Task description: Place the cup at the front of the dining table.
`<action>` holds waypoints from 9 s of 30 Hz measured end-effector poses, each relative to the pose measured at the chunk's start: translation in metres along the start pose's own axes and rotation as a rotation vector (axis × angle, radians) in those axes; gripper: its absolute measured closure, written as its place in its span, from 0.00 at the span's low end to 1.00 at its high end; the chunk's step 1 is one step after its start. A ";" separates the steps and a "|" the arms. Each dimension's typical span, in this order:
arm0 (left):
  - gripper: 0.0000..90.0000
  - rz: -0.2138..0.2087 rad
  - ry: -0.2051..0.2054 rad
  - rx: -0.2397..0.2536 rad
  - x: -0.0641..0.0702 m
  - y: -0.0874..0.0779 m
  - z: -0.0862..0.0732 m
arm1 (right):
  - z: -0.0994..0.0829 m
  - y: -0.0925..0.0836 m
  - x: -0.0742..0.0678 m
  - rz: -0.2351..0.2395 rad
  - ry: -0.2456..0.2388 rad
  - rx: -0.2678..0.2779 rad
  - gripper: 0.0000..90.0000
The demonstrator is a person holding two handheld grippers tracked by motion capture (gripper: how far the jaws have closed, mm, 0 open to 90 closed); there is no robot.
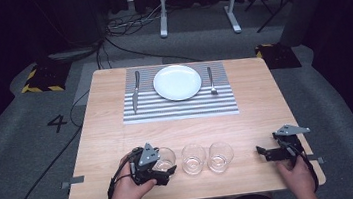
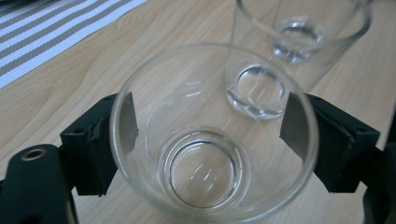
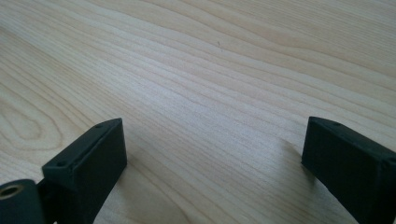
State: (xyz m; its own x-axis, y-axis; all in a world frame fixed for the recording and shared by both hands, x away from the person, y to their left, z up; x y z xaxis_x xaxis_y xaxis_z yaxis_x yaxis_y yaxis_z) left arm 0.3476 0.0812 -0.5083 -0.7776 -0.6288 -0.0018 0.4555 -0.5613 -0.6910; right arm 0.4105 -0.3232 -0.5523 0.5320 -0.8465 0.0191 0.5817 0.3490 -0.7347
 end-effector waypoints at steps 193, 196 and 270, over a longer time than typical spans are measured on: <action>0.22 0.201 -0.238 0.138 -0.124 -0.028 0.121 | 0.000 0.000 0.000 -0.006 0.007 0.001 0.07; 0.22 0.194 -0.228 0.130 -0.118 -0.038 0.115 | 0.000 0.000 0.000 -0.006 0.008 0.001 0.07; 0.20 0.154 -0.256 -0.149 -0.088 -0.056 -0.094 | 0.000 0.000 0.000 -0.008 0.009 0.001 0.07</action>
State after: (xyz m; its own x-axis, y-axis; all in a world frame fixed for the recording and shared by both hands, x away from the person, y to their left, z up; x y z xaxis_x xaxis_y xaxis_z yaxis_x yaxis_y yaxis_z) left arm 0.3503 0.2184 -0.5373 -0.5619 -0.8255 0.0540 0.4764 -0.3763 -0.7946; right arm 0.4110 -0.3231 -0.5523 0.5213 -0.8532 0.0189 0.5869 0.3423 -0.7338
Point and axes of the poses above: each handheld gripper's, and its own axes: y roughly forward along the jaws, z roughly out of its top, x roughly to its right, the point moved 7 cm from there along y, roughly forward along the jaws, and after that the axes turned 4 degrees about -x, right-handed, at the moved point
